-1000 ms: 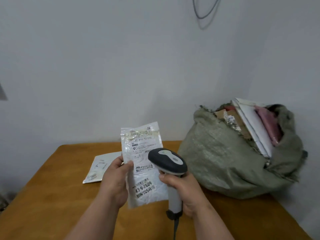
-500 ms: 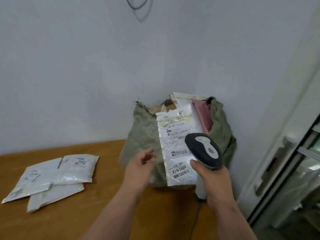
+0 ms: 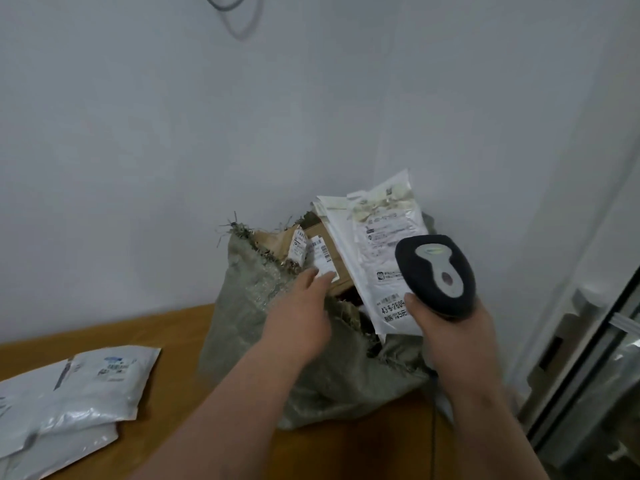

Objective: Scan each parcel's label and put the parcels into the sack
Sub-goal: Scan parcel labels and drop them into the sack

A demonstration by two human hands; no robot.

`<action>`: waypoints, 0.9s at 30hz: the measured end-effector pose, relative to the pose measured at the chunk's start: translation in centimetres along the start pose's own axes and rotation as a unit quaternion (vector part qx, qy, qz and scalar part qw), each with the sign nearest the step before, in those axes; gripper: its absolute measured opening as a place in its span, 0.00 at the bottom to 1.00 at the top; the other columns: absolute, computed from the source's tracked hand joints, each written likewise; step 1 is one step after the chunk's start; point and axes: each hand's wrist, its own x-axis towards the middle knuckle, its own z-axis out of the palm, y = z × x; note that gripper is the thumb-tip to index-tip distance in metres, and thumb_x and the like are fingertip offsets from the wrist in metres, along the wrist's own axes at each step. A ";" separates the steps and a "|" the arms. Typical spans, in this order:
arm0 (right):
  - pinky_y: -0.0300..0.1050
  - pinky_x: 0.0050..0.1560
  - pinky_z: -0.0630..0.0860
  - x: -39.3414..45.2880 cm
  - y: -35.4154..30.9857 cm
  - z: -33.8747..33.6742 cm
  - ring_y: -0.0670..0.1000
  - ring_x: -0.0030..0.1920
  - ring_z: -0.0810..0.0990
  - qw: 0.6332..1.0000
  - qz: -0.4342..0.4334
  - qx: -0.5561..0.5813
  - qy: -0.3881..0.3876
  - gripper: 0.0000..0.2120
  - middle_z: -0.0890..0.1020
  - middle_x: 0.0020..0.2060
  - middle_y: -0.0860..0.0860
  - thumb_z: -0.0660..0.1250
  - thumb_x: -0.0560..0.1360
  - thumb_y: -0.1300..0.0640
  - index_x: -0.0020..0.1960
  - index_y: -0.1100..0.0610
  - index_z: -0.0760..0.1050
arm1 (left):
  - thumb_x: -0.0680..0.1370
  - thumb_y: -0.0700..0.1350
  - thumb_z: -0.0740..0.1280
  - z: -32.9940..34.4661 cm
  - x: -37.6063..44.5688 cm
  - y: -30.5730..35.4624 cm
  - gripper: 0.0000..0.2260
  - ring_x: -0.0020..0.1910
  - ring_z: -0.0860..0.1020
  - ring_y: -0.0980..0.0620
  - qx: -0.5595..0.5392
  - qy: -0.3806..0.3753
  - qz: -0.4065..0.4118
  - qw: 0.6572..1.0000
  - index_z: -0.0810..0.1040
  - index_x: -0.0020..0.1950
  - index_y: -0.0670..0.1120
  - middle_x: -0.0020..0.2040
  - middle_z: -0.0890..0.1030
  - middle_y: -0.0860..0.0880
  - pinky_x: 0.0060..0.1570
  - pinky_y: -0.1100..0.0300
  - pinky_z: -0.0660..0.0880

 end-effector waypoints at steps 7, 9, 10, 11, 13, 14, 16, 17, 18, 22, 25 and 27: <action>0.29 0.41 0.74 5.8 2.8 2.9 0.33 0.45 0.81 0.993 -0.005 -0.029 -0.111 0.16 0.84 0.39 0.33 0.79 0.68 0.61 0.44 0.44 0.77 | 0.77 0.37 0.60 1.5 3.2 0.4 0.23 0.58 0.76 0.47 0.101 -0.091 -0.077 0.988 0.76 0.68 0.54 0.62 0.72 0.50 0.55 0.50 0.78; 0.39 0.43 0.75 7.3 3.6 3.9 0.43 0.45 0.82 0.991 0.009 -0.052 -0.124 0.13 0.84 0.39 0.41 0.78 0.68 0.60 0.43 0.47 0.76 | 0.76 0.39 0.61 1.6 3.4 0.5 0.18 0.54 0.76 0.49 0.066 -0.056 -0.095 0.992 0.80 0.62 0.52 0.55 0.71 0.52 0.54 0.51 0.77; 0.42 0.45 0.73 7.9 3.9 4.5 0.48 0.46 0.81 0.989 0.020 -0.062 -0.133 0.13 0.83 0.42 0.44 0.78 0.68 0.60 0.42 0.47 0.75 | 0.76 0.40 0.63 1.5 3.4 0.7 0.15 0.51 0.75 0.50 0.054 -0.030 -0.099 0.993 0.81 0.59 0.52 0.54 0.71 0.52 0.52 0.53 0.77; 0.43 0.47 0.72 8.4 4.1 5.0 0.51 0.47 0.80 0.986 0.030 -0.070 -0.145 0.13 0.82 0.44 0.48 0.77 0.69 0.59 0.40 0.47 0.74 | 0.76 0.41 0.64 1.3 3.3 0.9 0.12 0.49 0.75 0.51 0.046 -0.004 -0.100 0.994 0.82 0.56 0.51 0.52 0.71 0.53 0.49 0.55 0.76; 0.45 0.49 0.72 9.2 4.6 6.0 0.54 0.48 0.79 0.983 0.048 -0.076 -0.161 0.13 0.82 0.47 0.53 0.77 0.69 0.59 0.41 0.48 0.73 | 0.76 0.42 0.65 0.9 3.1 1.2 0.08 0.47 0.74 0.52 0.037 0.038 -0.099 0.994 0.82 0.50 0.51 0.49 0.71 0.54 0.46 0.57 0.74; 0.45 0.49 0.71 9.5 4.6 6.4 0.54 0.48 0.79 0.983 0.050 -0.072 -0.164 0.13 0.81 0.47 0.52 0.77 0.69 0.59 0.42 0.48 0.73 | 0.76 0.42 0.66 0.7 2.9 1.3 0.07 0.46 0.74 0.52 0.031 0.055 -0.096 0.993 0.82 0.49 0.50 0.48 0.71 0.54 0.46 0.58 0.73; 0.45 0.48 0.71 9.8 4.8 7.2 0.54 0.47 0.78 0.982 0.038 -0.074 -0.169 0.12 0.80 0.43 0.50 0.76 0.69 0.60 0.41 0.49 0.74 | 0.75 0.40 0.67 0.5 2.5 1.4 0.05 0.45 0.73 0.53 0.016 0.082 -0.090 0.992 0.81 0.46 0.49 0.47 0.71 0.54 0.45 0.59 0.72; 0.44 0.48 0.70 10.0 5.0 7.7 0.55 0.47 0.78 0.980 0.025 -0.085 -0.177 0.09 0.80 0.43 0.51 0.75 0.70 0.60 0.41 0.51 0.76 | 0.75 0.40 0.67 0.5 2.3 1.5 0.05 0.45 0.73 0.53 0.012 0.093 -0.089 0.992 0.81 0.44 0.48 0.46 0.71 0.54 0.44 0.60 0.71; 0.44 0.46 0.70 10.1 5.2 8.1 0.56 0.47 0.78 0.976 0.015 -0.104 -0.190 0.06 0.80 0.43 0.52 0.75 0.70 0.60 0.43 0.54 0.78 | 0.75 0.40 0.67 0.6 2.2 1.5 0.04 0.44 0.72 0.55 0.011 0.104 -0.090 0.990 0.80 0.43 0.47 0.45 0.71 0.54 0.42 0.63 0.70; 0.47 0.44 0.77 10.3 6.2 9.3 0.59 0.44 0.81 0.938 0.047 -0.191 -0.287 0.07 0.83 0.41 0.58 0.73 0.70 0.58 0.43 0.62 0.80 | 0.74 0.39 0.67 1.2 1.7 1.7 0.09 0.43 0.69 0.62 -0.002 0.115 -0.100 0.988 0.74 0.38 0.52 0.43 0.68 0.58 0.37 0.73 0.63; 0.48 0.46 0.78 10.3 5.9 9.0 0.58 0.44 0.82 0.935 0.074 -0.181 -0.296 0.08 0.85 0.41 0.58 0.74 0.70 0.57 0.43 0.61 0.81 | 0.74 0.36 0.66 1.6 1.5 1.5 0.10 0.44 0.69 0.59 -0.024 0.116 -0.109 0.987 0.75 0.40 0.52 0.44 0.68 0.58 0.39 0.75 0.63; 0.52 0.55 0.78 10.3 5.4 8.5 0.60 0.51 0.82 0.949 0.052 -0.171 -0.259 0.10 0.85 0.48 0.59 0.76 0.69 0.57 0.48 0.61 0.83 | 0.74 0.35 0.66 1.8 1.2 1.4 0.11 0.48 0.70 0.62 -0.045 0.122 -0.122 0.984 0.78 0.43 0.53 0.48 0.69 0.60 0.42 0.77 0.65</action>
